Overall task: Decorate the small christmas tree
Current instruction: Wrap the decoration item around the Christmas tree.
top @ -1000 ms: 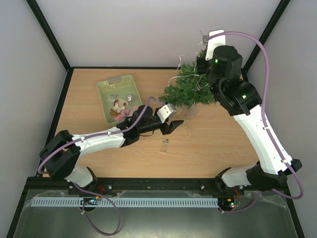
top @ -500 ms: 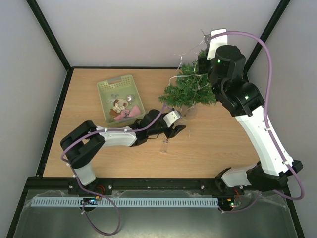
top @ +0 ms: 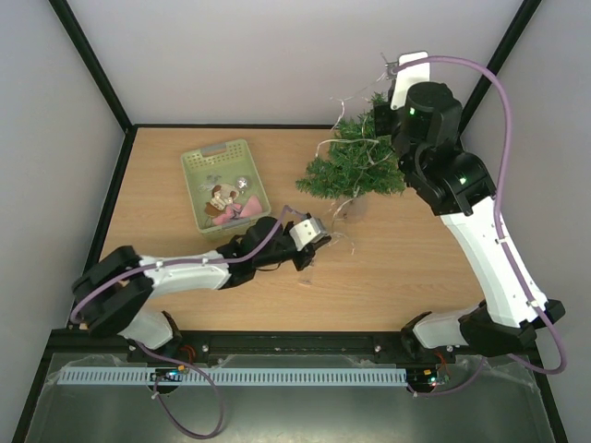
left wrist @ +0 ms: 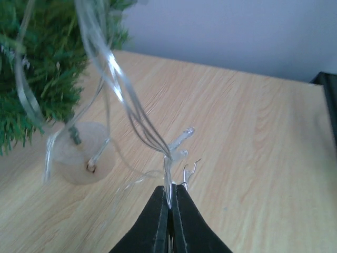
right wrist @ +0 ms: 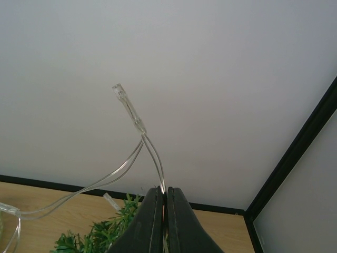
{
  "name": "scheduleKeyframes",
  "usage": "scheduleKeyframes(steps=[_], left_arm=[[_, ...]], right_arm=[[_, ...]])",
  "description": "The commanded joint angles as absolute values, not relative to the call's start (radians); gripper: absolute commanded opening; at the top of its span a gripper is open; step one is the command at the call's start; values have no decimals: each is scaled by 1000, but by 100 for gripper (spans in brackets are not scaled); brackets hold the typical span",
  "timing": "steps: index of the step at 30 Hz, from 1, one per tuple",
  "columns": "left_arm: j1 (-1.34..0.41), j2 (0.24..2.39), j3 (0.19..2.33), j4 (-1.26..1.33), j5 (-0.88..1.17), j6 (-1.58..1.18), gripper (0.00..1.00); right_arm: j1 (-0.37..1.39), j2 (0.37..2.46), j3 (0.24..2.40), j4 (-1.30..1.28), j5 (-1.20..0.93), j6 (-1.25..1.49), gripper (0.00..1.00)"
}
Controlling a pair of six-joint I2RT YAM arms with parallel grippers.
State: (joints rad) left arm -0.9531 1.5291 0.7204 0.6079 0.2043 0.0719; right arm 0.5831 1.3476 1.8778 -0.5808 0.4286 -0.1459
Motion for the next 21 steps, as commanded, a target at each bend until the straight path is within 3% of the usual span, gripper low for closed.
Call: scheduleKeyframes(steps=[1, 16, 21], left_arm=[[-1003, 1397, 680, 566, 189, 79, 3], [-1111, 1056, 601, 484, 354, 40, 9], [-1110, 958, 574, 412, 304, 18, 7]], right_arm=[[550, 1365, 1933, -606, 436, -156, 2], [390, 1498, 2034, -678, 327, -116, 2], [349, 1513, 2027, -689, 309, -88, 2]])
